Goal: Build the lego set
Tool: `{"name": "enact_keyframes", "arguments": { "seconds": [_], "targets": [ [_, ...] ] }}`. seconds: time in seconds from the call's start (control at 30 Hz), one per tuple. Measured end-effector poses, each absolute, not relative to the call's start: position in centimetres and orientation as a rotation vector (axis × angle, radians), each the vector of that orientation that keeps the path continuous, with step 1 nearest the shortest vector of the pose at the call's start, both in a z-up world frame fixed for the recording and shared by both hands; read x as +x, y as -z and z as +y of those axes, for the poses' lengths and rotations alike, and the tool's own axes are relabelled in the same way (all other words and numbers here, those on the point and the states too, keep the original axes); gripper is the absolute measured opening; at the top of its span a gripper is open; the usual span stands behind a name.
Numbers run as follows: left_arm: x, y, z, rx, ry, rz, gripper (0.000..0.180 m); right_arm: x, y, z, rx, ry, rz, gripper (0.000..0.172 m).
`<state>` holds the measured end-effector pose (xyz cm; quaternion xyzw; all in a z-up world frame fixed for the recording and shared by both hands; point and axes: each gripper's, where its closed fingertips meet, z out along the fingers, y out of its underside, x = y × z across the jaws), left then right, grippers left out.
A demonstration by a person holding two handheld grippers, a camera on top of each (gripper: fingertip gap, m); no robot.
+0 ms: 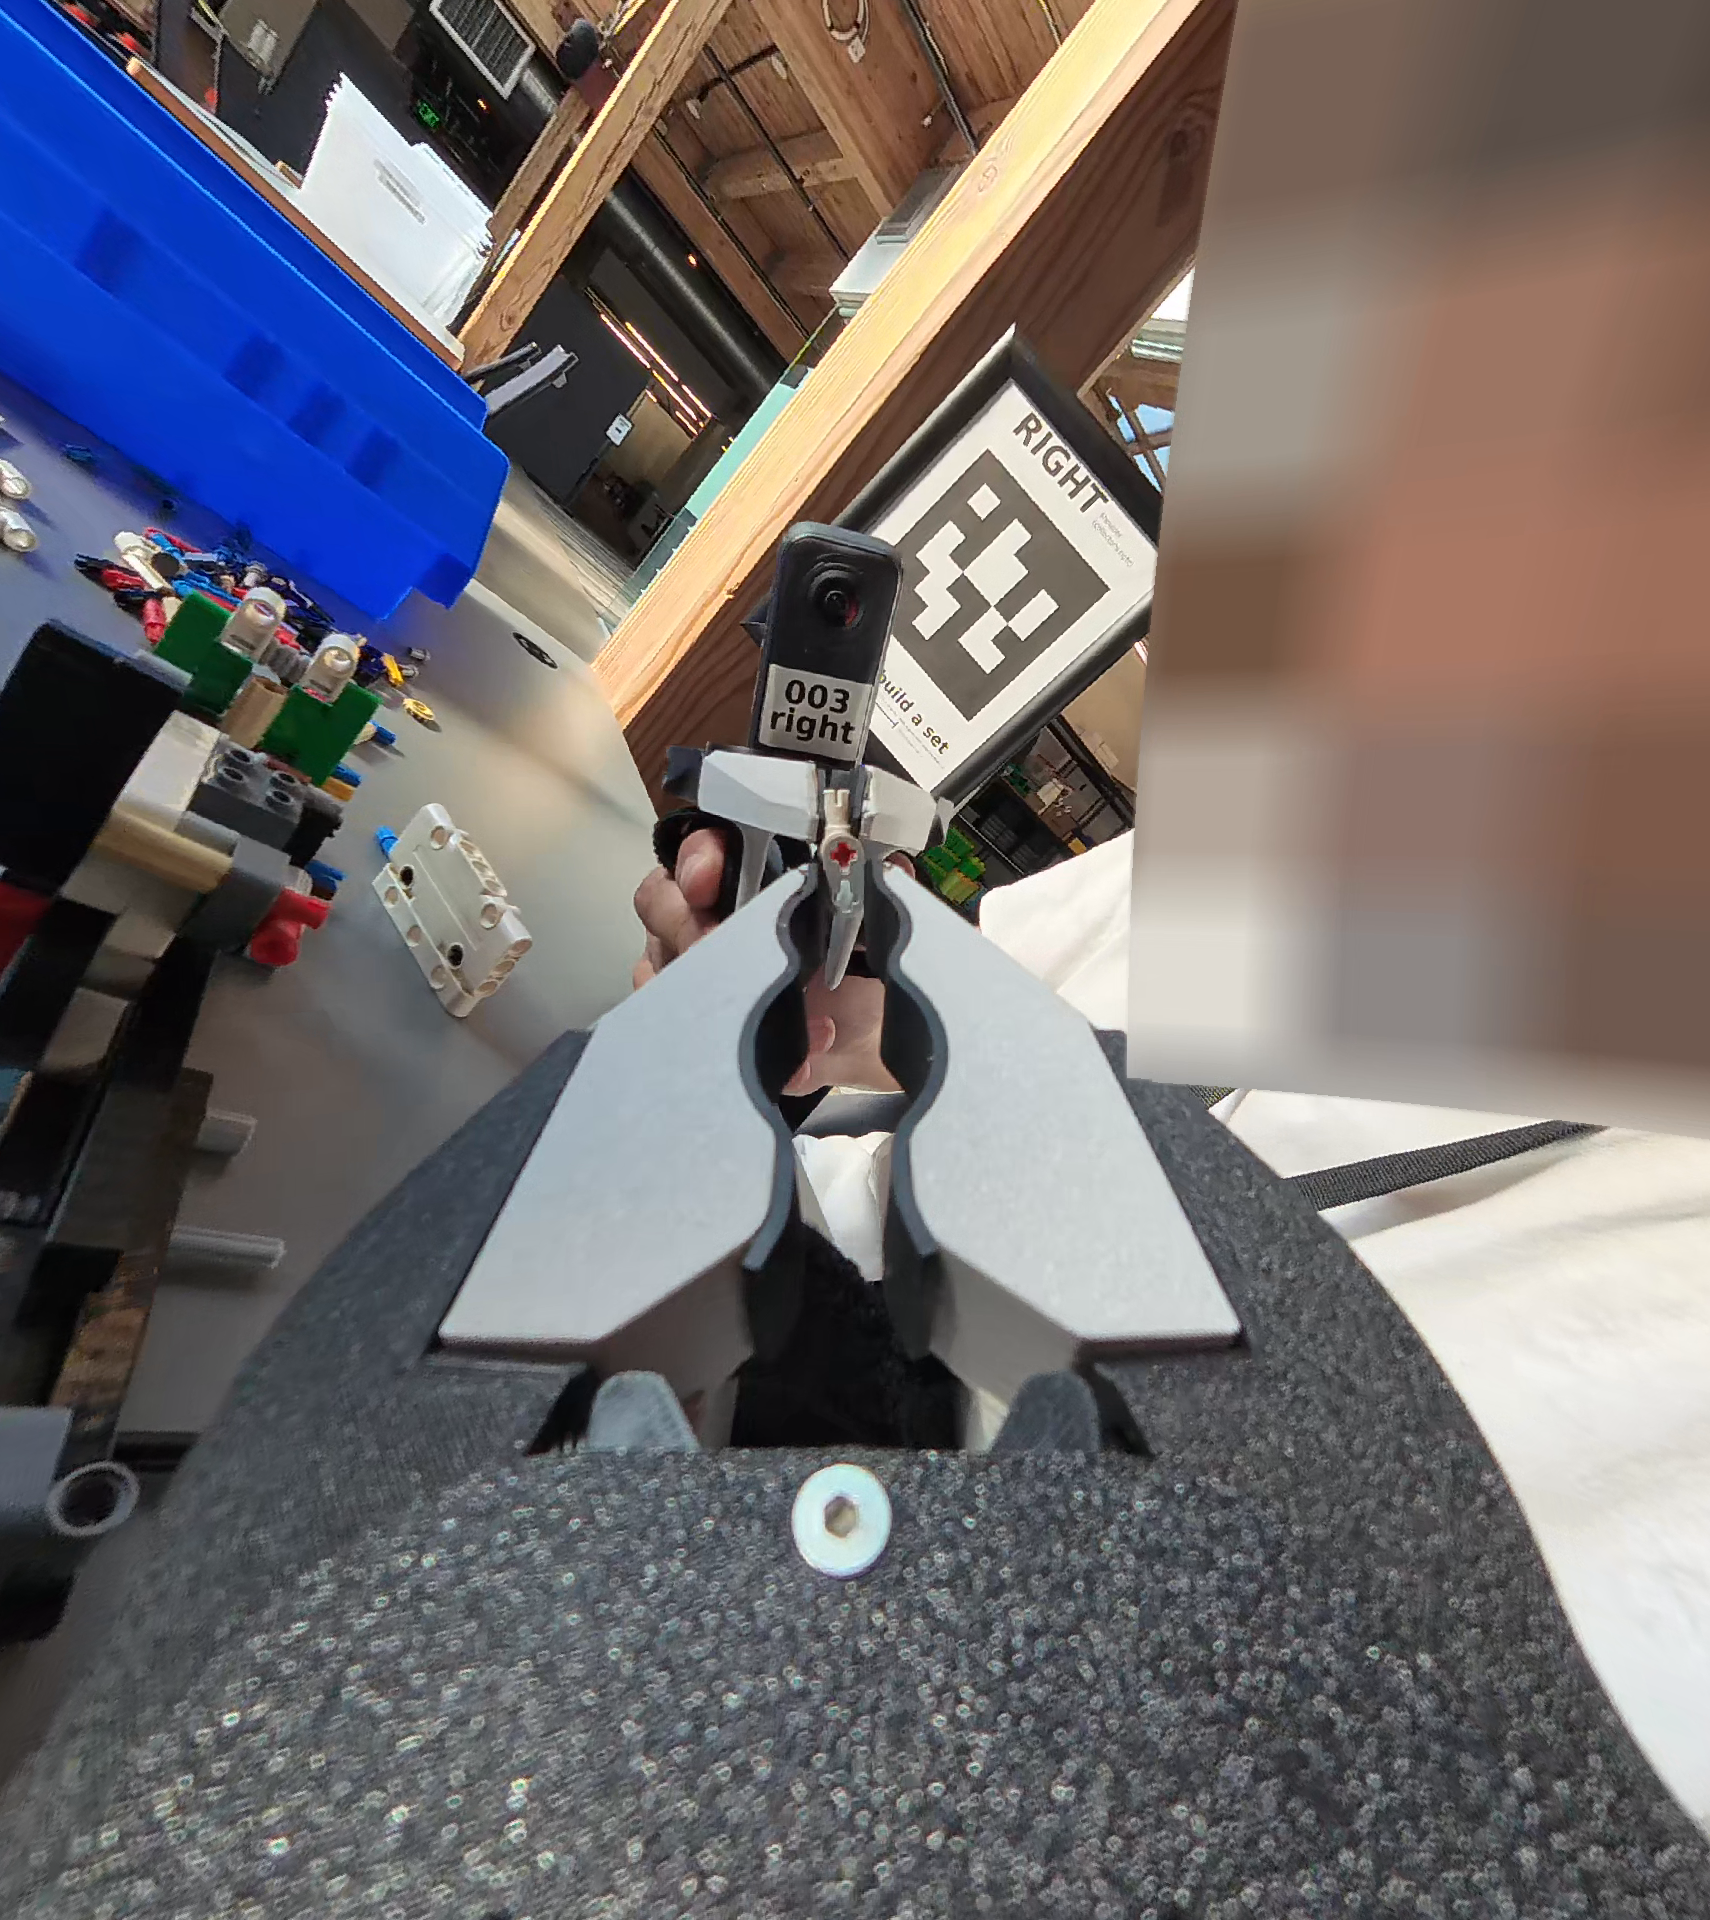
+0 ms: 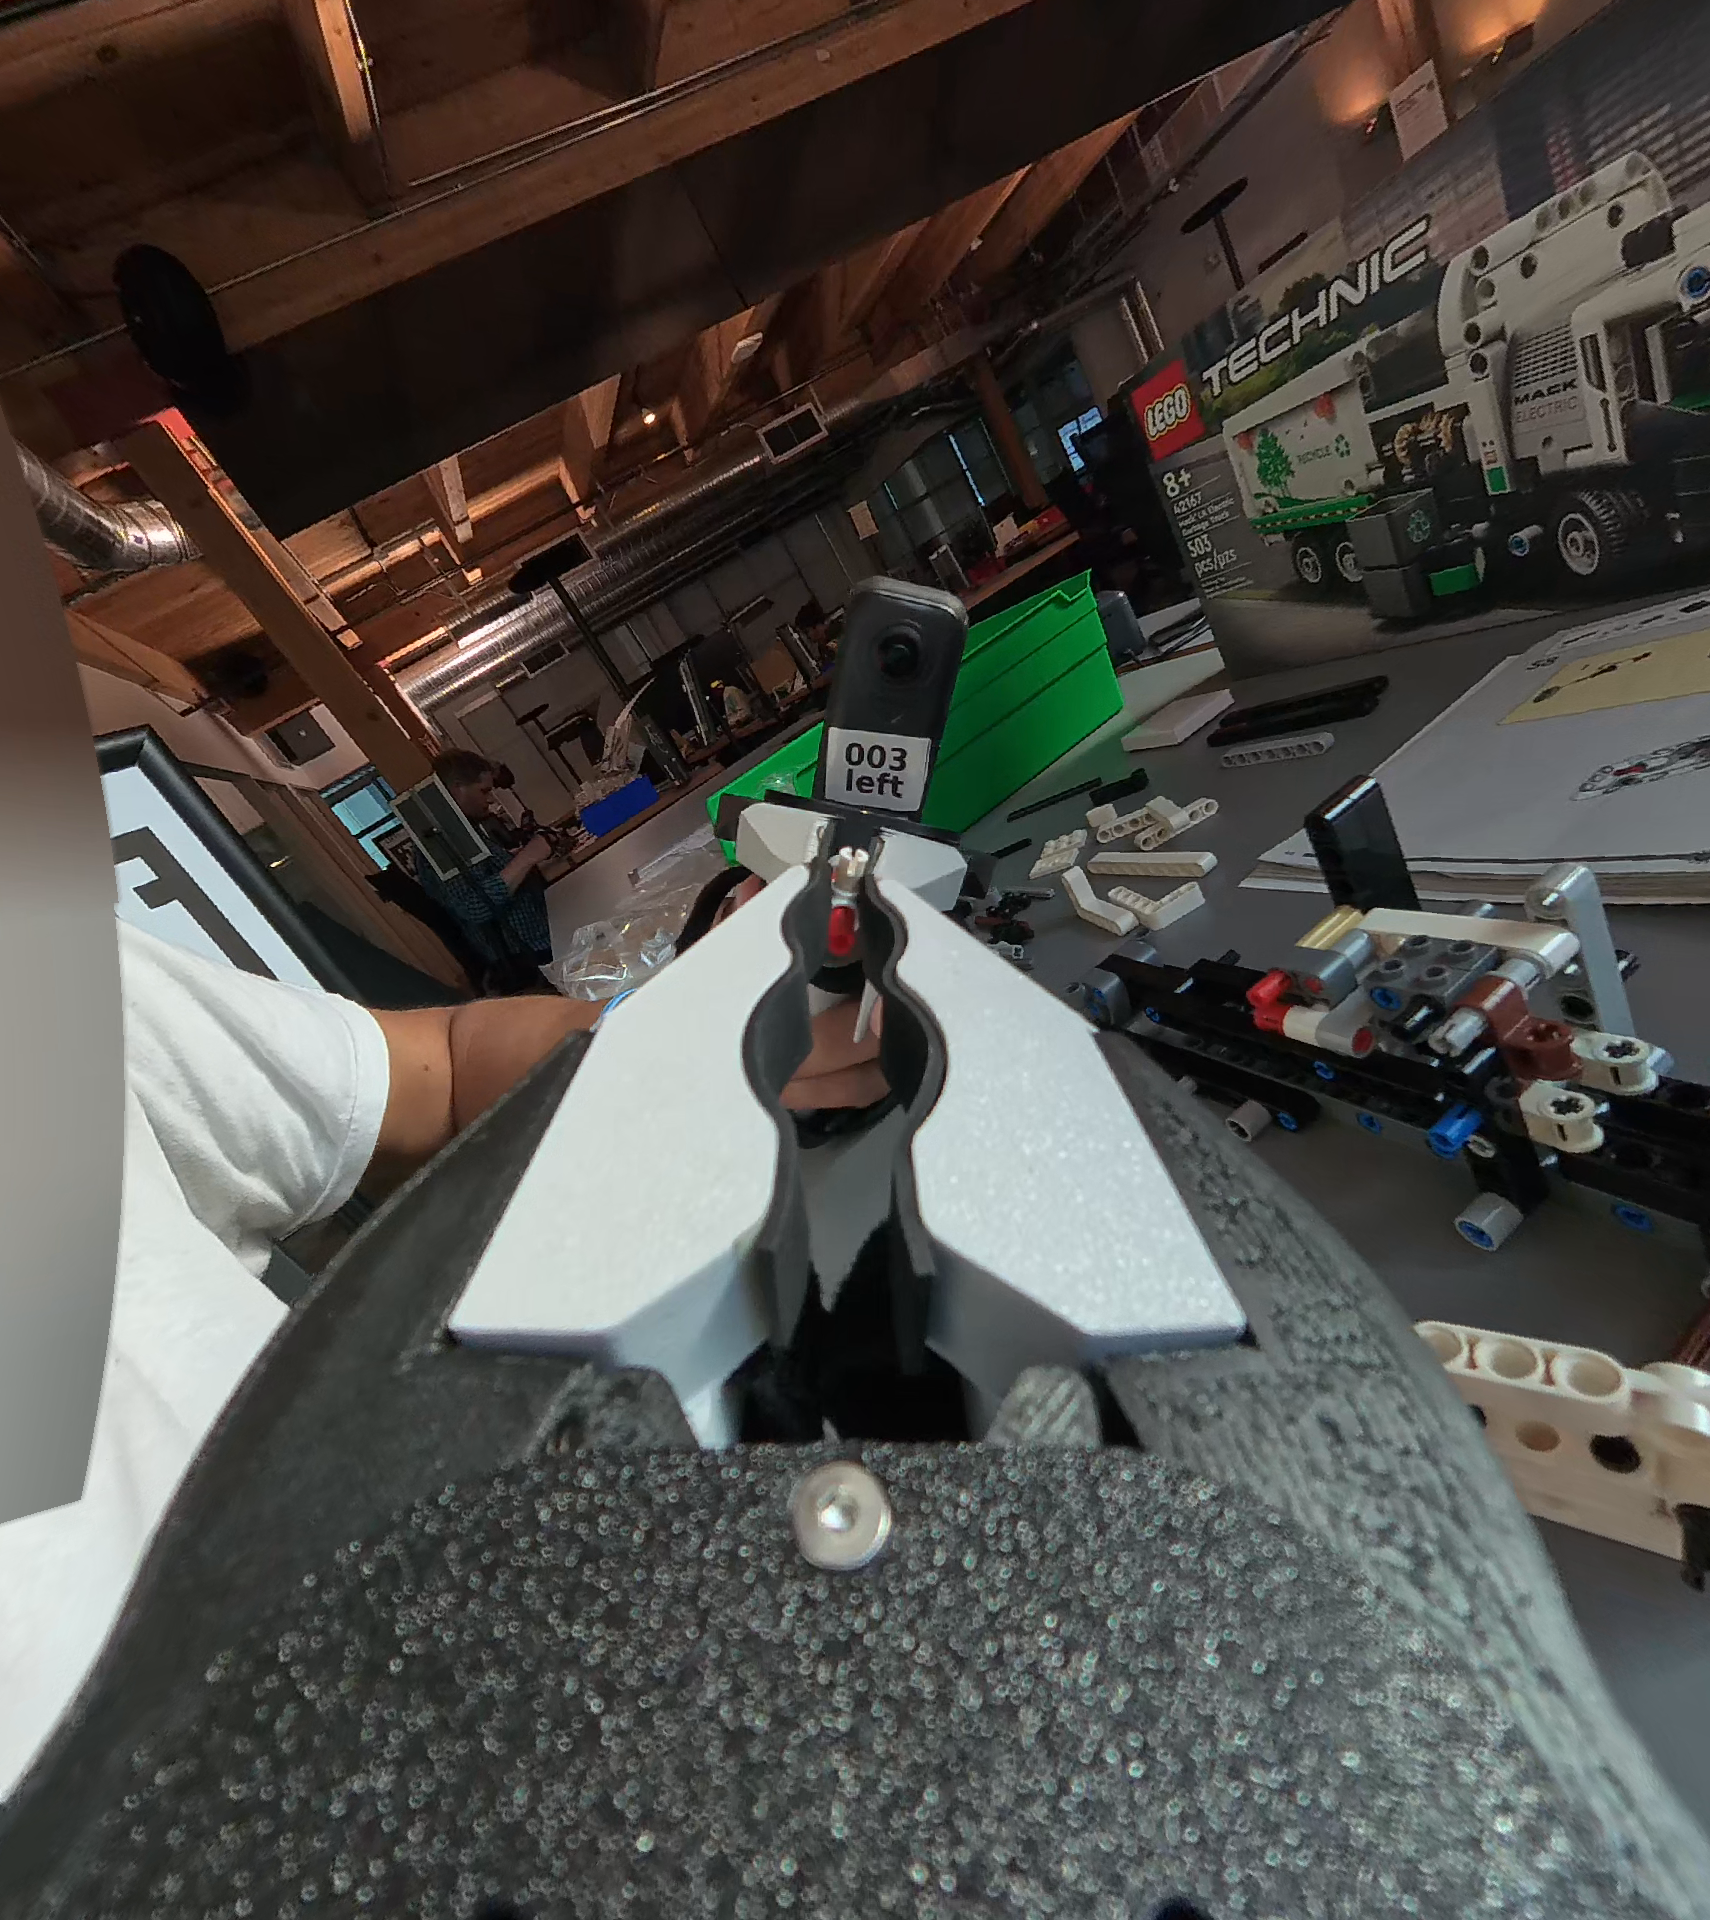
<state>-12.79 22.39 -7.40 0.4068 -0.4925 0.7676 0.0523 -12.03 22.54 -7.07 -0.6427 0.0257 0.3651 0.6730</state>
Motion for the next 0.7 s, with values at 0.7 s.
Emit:
{"name": "enact_keyframes", "arguments": {
  "seconds": [0.7],
  "targets": [
    [-12.79,7.99,22.63,1.299,-2.292,-1.497,0.003,-12.10,7.68,23.03,-1.490,-0.804,0.060,0.003]
  ]
}}
